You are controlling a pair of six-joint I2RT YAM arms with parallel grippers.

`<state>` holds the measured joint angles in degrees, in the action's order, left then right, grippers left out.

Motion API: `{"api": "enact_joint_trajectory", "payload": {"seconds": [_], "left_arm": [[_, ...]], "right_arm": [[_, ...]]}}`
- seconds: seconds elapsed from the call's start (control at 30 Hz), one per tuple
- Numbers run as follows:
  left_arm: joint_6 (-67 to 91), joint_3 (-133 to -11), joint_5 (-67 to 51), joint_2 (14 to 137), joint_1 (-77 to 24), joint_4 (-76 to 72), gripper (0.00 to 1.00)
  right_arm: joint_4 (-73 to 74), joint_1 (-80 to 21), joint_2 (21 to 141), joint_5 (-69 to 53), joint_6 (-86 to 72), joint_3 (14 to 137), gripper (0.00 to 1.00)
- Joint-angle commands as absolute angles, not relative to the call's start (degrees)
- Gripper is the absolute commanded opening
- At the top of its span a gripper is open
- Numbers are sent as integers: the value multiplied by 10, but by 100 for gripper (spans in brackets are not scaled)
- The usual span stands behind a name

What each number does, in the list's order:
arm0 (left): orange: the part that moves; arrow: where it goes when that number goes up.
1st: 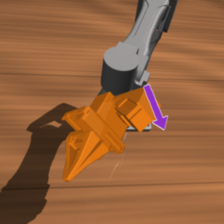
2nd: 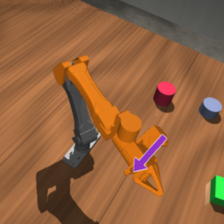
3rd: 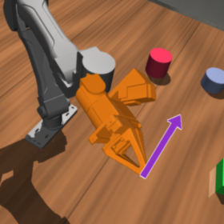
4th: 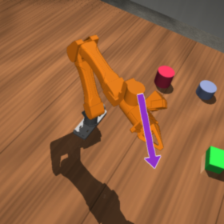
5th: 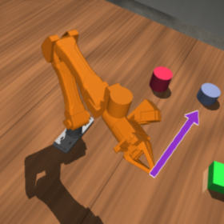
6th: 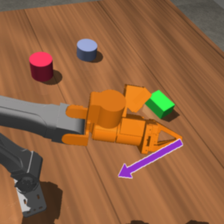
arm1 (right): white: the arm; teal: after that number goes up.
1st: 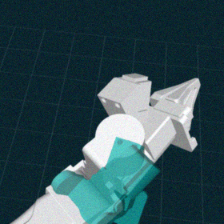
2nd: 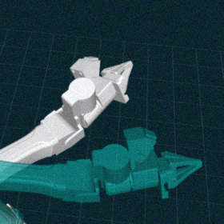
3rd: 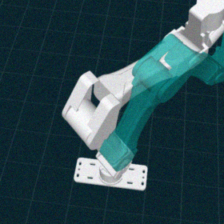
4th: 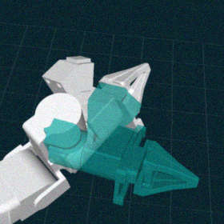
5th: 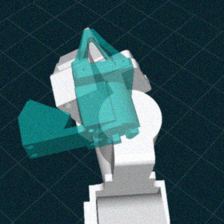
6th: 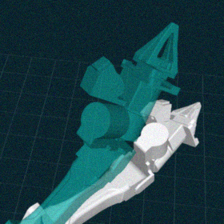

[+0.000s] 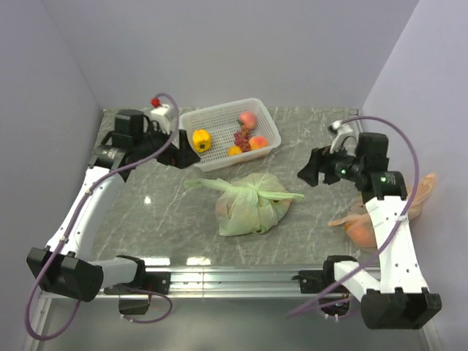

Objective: Place the fake fruits into the plastic bag and tie a complex knot

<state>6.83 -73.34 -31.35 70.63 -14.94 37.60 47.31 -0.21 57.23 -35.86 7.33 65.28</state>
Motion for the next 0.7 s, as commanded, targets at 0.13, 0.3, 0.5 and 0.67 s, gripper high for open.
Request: {"api": "enact_joint_trajectory", "payload": {"seconds": [0.13, 0.3, 0.5, 0.67], "left_arm": [[115, -797, -290, 732, -57, 427, 99], [101, -749, -251, 739, -30, 439, 99], [101, -682, -250, 729, -22, 414, 99], [110, -680, -243, 744, -20, 409, 100]], "right_arm": [[433, 116, 693, -382, -34, 679, 86], [416, 116, 729, -336, -7, 648, 86], [401, 100, 710, -311, 12, 585, 87], [396, 76, 685, -288, 21, 559, 87]]}}
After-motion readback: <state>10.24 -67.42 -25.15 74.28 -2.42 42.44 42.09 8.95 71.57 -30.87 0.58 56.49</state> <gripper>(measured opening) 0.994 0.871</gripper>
